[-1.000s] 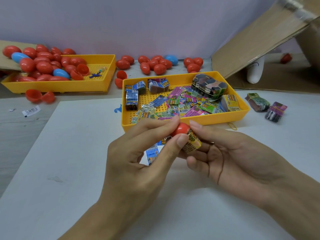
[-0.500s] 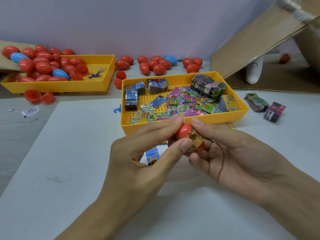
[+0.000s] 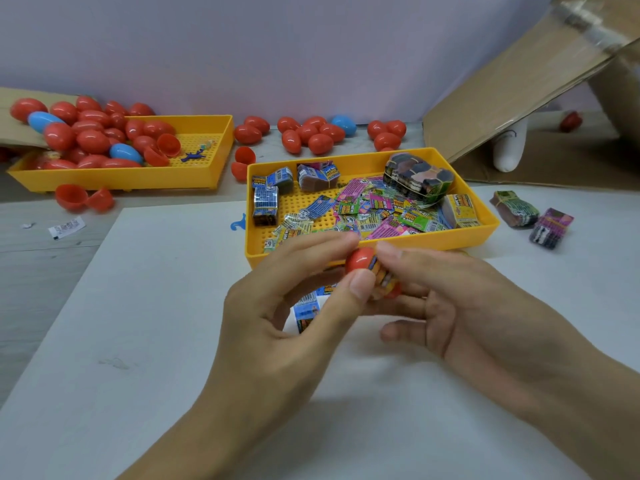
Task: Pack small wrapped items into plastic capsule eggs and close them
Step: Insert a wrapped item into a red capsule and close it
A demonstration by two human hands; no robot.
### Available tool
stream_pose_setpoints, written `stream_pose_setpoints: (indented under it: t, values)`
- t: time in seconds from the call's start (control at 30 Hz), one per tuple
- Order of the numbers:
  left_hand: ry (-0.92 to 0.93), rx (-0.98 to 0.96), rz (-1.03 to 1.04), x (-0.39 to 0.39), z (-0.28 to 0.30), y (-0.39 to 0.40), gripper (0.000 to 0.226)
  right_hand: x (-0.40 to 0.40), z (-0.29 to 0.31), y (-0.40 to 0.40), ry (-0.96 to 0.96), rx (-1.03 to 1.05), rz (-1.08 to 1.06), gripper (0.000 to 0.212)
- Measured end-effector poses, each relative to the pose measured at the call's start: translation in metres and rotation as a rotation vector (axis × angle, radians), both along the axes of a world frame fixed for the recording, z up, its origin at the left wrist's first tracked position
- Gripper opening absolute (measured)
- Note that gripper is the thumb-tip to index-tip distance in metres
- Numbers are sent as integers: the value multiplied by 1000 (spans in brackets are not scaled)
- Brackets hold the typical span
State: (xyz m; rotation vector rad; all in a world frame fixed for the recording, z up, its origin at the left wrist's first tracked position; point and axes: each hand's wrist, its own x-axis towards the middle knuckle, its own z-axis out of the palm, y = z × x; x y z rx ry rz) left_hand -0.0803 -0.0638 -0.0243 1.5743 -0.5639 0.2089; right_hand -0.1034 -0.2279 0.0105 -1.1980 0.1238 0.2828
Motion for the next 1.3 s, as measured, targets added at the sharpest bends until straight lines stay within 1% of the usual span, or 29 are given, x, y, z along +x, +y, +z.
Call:
stream_pose_setpoints:
  t: [0.03,0.1,0.13,0.2,0.27,0.33,0.37,0.43,0.5,0.53,0.57,0.6,0.67,0.73,0.8,0.83,0.9,0.93,1.0,1.07,1.13,1.2,1.27,1.3]
  values:
    - [27,-9,10,-1,2,0,28,0,-3,0,-63,-94,-45,22]
    - [123,-47,9,0,4,1,32,-2,-10,1,-216,-309,-156,37]
    - [199,-69,-13,1,5,2,36,-3,-12,3,-308,-406,-195,41]
    - [360,-98,-82,4,5,2,42,-7,-15,7,-496,-549,-194,41]
    - [444,-112,-133,7,4,2,37,-11,-17,9,-648,-678,-151,44]
    - [424,-127,-131,9,2,3,27,-12,-19,8,-699,-738,-140,47]
    - [392,-131,-107,10,1,4,24,-12,-19,7,-671,-722,-142,50]
    - [297,-124,-45,13,0,7,31,-9,-17,7,-513,-580,-166,50]
    - [173,-119,-57,14,1,8,45,-6,-14,7,-327,-393,-165,40]
    - [112,-111,-93,13,1,8,53,-5,-12,7,-266,-338,-135,32]
    - [63,-95,-126,12,1,7,61,-4,-11,7,-244,-325,-98,28]
    - [33,-80,-148,11,1,7,67,-4,-11,7,-249,-325,-85,26]
    - [25,-67,-156,8,0,5,74,-5,-11,7,-325,-363,-131,16]
    - [72,-45,-135,7,-1,6,70,-6,-11,5,-427,-444,-192,23]
    - [181,-30,-169,7,0,7,58,-5,-12,3,-504,-497,-212,29]
    - [267,-63,-219,7,1,7,50,-5,-13,2,-533,-519,-207,30]
    - [456,-189,-296,8,4,5,38,-4,-13,2,-563,-551,-193,32]
    - [484,-216,-283,8,5,4,36,-5,-13,2,-563,-543,-179,32]
    - [410,-189,-188,8,4,3,30,-6,-13,2,-562,-502,-150,32]
    - [296,-147,-101,9,5,3,26,-5,-11,1,-516,-442,-177,32]
    - [217,-139,-73,10,4,3,43,-2,-8,-2,-392,-343,-222,28]
    - [132,-123,-97,9,3,4,55,1,-6,-3,-278,-269,-187,22]
    - [66,-83,-103,7,2,3,64,0,-6,-2,-246,-248,-124,24]
    - [57,-75,-94,5,1,2,68,-1,-6,-1,-262,-243,-116,26]
